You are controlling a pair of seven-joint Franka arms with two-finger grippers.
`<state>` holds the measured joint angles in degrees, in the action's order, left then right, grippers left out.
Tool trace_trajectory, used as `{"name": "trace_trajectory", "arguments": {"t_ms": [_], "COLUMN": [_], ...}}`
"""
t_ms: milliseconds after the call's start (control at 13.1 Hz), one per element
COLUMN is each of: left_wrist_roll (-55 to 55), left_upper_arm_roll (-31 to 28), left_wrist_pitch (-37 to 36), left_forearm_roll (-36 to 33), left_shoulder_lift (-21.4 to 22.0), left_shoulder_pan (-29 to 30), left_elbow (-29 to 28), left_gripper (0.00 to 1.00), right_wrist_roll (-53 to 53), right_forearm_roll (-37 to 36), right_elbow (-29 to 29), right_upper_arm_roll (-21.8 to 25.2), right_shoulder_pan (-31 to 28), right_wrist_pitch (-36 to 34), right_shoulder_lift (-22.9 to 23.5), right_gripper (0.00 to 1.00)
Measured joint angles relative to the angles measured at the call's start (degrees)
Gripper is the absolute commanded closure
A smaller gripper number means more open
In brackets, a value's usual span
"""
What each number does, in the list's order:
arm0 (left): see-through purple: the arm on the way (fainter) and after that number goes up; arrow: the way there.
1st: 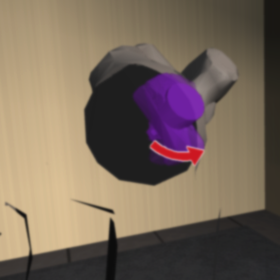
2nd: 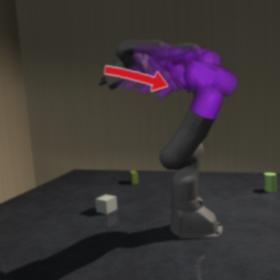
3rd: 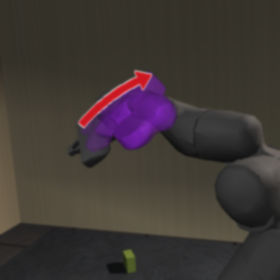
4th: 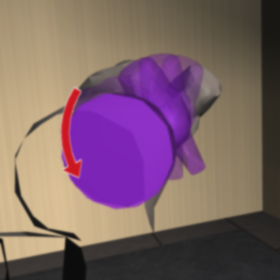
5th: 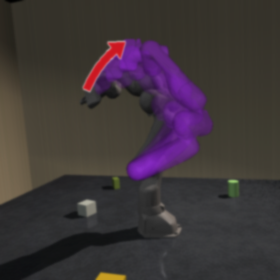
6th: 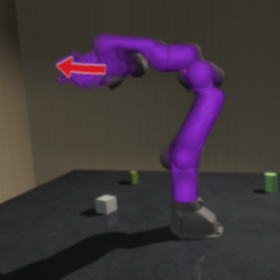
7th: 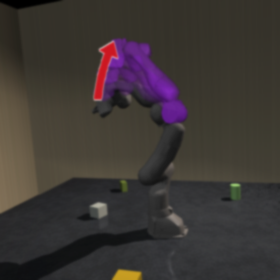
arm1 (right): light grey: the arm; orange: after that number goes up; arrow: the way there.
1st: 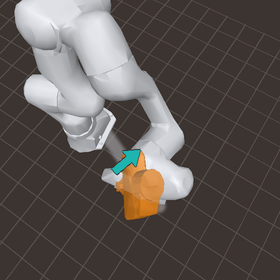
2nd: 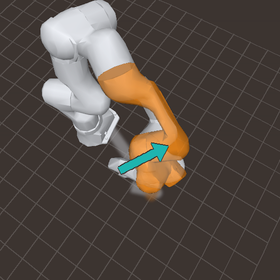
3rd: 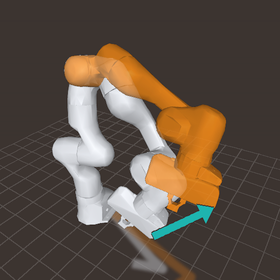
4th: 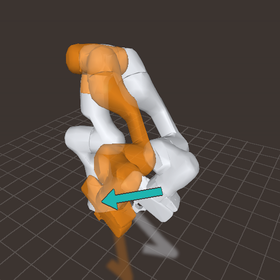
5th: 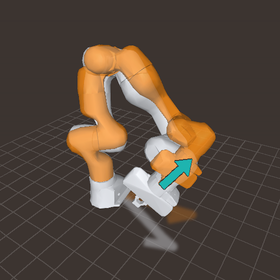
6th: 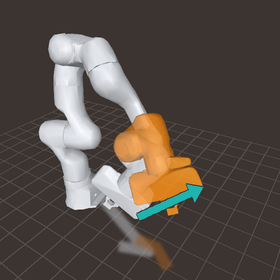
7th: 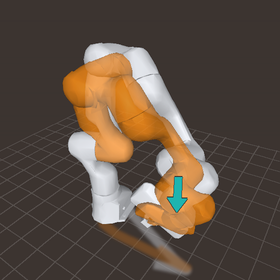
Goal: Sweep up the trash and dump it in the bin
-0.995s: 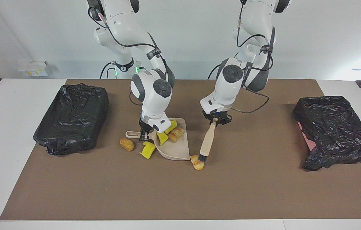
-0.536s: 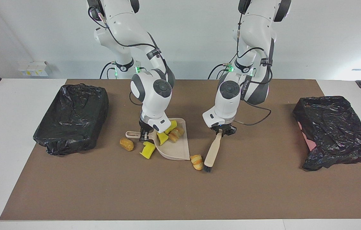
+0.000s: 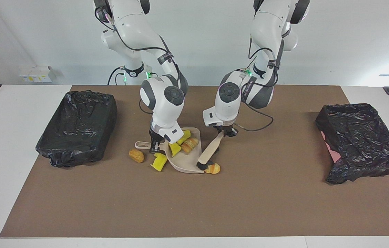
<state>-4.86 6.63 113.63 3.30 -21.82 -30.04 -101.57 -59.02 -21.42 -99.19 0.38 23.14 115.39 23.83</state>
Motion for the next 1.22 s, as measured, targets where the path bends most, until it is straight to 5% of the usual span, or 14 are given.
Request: {"name": "trace_trajectory", "arguments": {"t_ms": [383,612,842,1225], "left_wrist_roll": [0.2,1.4,1.4,1.4], "left_upper_arm_roll": [-0.6,-1.5,-2.6,-3.5], "left_wrist_pitch": [-2.1,-2.8,-2.7,-1.7], "left_forearm_roll": [3.5,3.5,3.5,2.2], "left_shoulder_lift": [2.7,4.3,3.9,1.4], "left_shoulder_pan": [-1.6,2.4,7.1,6.6], "left_elbow": [0.0,0.0,-0.1,-1.6], "left_gripper": [1.00,1.00,1.00,1.00], "right_wrist_roll": [0.0,0.0,0.0,0.0], "right_forearm_roll": [0.2,0.2,0.2,0.2], "right_elbow": [0.0,-0.1,-0.1,-0.1], "right_upper_arm_roll": [0.0,0.0,0.0,0.0], "right_shoulder_pan": [-0.1,-0.1,-0.1,-0.1], "right_wrist_pitch": [0.0,0.1,0.1,0.2], "right_shoulder_lift": [0.0,0.0,0.0,0.0], "right_gripper": [1.00,1.00,1.00,1.00]}}
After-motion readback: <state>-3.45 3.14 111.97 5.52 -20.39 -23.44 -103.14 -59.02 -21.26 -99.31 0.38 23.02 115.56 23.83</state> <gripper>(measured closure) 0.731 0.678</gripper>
